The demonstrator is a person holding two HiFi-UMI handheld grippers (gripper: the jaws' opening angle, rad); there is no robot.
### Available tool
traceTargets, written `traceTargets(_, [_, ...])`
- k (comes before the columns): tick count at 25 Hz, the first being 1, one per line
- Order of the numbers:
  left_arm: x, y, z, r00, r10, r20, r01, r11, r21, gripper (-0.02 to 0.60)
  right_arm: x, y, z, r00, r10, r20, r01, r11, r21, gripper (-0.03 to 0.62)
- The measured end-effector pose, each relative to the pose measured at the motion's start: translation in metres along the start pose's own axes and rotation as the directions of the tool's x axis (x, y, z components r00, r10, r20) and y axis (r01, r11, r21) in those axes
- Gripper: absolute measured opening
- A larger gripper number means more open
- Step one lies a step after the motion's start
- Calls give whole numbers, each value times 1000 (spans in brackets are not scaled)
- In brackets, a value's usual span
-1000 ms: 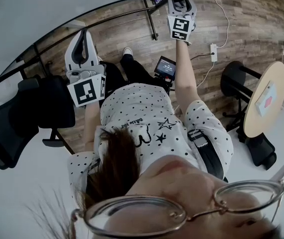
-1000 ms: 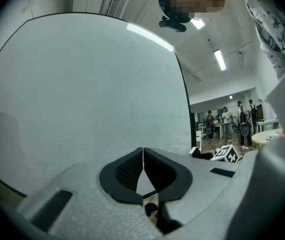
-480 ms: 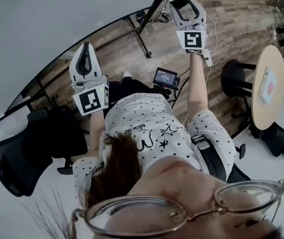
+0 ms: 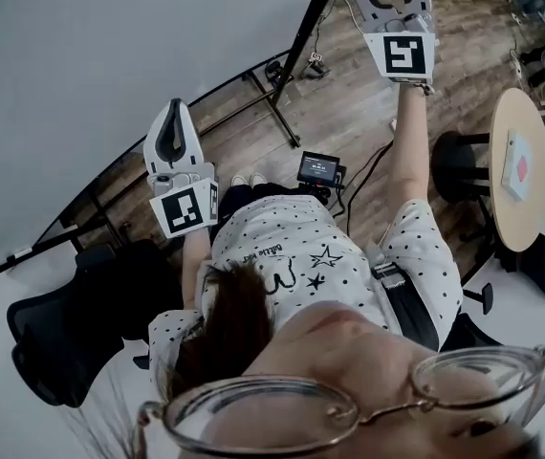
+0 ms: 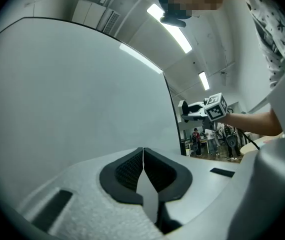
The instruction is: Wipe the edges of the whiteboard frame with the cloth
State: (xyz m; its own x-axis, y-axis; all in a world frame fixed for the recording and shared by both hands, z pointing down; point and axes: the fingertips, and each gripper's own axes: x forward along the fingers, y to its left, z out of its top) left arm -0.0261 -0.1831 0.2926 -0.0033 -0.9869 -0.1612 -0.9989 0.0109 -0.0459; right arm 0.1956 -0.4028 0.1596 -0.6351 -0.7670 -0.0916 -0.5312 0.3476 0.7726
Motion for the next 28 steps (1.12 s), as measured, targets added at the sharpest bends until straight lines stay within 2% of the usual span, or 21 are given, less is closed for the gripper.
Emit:
traceTargets(4, [1, 3, 20, 999, -18, 30, 18, 1000, 3, 20, 17, -46, 49, 995, -49, 83, 55, 996, -71, 227])
traceTargets(12, [5, -1, 23, 996, -76, 39, 77, 997, -21, 20, 38, -113, 93, 990, -108, 92, 123, 977, -176, 227])
traceTargets(19, [12, -5, 26, 994, -93, 54, 95, 995, -29, 20, 34, -146, 112, 988, -140, 63, 151, 961, -232, 227])
traceTargets(28, [13, -7, 25, 994, -96, 51, 99, 994, -47, 20, 35, -170, 110, 991, -132, -26, 117, 941, -319, 227])
